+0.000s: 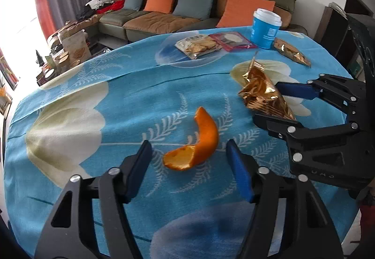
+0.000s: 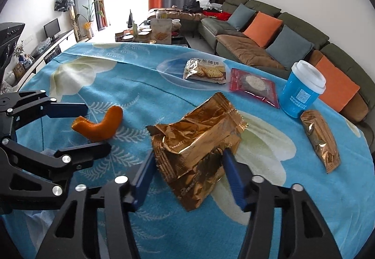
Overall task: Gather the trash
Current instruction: 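Grasp the orange peel with the left tool while the right tool grasps the gold wrapper, then carry the orange peel and gold wrapper to the teal bin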
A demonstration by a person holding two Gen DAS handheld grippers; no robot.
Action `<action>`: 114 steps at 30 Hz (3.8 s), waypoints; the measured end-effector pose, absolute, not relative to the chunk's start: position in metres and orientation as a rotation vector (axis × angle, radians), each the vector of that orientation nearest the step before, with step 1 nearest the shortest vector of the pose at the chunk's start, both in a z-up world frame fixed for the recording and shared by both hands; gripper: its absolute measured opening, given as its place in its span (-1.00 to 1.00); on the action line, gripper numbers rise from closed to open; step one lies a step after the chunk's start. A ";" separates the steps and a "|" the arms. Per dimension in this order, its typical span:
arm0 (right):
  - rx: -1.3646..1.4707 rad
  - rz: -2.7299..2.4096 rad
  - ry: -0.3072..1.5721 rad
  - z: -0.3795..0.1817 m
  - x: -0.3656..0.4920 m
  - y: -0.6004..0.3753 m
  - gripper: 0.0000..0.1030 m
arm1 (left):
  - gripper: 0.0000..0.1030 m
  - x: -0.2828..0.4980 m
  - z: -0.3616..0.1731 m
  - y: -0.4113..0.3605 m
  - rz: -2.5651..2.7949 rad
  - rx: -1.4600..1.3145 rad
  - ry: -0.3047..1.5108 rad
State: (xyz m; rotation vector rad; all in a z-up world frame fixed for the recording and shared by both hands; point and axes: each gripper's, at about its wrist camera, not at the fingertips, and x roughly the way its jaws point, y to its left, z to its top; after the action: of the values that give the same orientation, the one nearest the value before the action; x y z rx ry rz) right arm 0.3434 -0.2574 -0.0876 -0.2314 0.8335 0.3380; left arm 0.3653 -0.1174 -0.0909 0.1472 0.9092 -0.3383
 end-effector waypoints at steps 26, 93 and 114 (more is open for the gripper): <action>-0.109 0.377 0.736 -0.048 0.302 -0.259 -0.49 | -0.65 0.327 -0.053 -0.085 -0.312 0.085 0.814; -0.298 1.031 0.576 0.020 0.170 0.026 -0.49 | -0.64 0.086 -0.036 0.258 0.423 -0.199 0.701; -0.472 1.197 0.824 -0.037 0.213 0.173 -0.48 | -0.64 0.116 -0.106 0.324 0.462 -0.336 0.809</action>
State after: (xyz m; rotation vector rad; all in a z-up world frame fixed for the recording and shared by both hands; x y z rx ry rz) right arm 0.2129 0.1730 -0.0374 -0.4717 0.8242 1.1972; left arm 0.1164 0.3239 -0.1065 -0.3364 0.8093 0.4621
